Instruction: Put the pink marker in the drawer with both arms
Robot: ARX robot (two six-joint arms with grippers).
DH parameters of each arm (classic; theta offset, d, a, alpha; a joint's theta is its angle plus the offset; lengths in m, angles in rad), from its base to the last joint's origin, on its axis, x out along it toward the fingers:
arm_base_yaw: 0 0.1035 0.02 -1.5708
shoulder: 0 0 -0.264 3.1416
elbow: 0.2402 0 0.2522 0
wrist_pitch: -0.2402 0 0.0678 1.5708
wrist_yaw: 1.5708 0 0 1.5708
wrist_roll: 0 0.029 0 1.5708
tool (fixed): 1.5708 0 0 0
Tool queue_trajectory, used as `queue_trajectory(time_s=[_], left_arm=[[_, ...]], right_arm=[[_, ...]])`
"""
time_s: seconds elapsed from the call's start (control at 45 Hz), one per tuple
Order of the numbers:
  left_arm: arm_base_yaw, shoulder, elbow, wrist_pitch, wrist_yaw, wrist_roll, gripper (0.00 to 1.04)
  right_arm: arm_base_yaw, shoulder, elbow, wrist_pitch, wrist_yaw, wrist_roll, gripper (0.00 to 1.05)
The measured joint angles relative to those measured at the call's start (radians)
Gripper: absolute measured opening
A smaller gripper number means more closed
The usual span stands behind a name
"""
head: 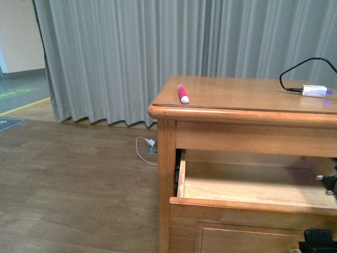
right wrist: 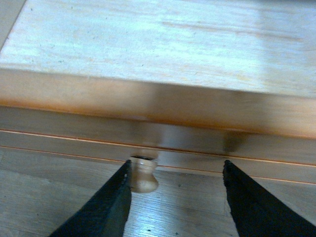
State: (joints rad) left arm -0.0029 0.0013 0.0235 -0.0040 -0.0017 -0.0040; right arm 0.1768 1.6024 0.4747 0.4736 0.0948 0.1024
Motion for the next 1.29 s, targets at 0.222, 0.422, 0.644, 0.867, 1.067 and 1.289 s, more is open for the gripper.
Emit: queue_trajectory(time_s=[0.222, 0.422, 0.644, 0.867, 1.067, 1.289], left_arm=[[0.0, 0.0, 0.0, 0.0, 0.0, 0.0, 0.99], [0.0, 0.0, 0.0, 0.0, 0.0, 0.0, 0.99], [0.0, 0.0, 0.0, 0.0, 0.0, 0.0, 0.99], [0.0, 0.0, 0.0, 0.0, 0.0, 0.0, 0.99], [0.0, 0.0, 0.0, 0.0, 0.0, 0.0, 0.99], [-0.016, 0.075, 0.015, -0.076, 0.076, -0.072, 0.99]], right_arm=[[-0.059, -0.337, -0.048, -0.253, -0.089, 0.005, 0.94], [-0.153, -0.777, 0.02, -0.657, -0.197, -0.052, 0.96], [-0.156, -0.934, 0.1, -0.831, -0.226, -0.094, 0.96], [-0.145, -0.935, 0.1, -0.836, -0.219, -0.072, 0.96], [-0.145, -0.935, 0.1, -0.836, -0.217, -0.072, 0.96], [-0.145, -0.935, 0.1, -0.836, -0.217, -0.072, 0.96]])
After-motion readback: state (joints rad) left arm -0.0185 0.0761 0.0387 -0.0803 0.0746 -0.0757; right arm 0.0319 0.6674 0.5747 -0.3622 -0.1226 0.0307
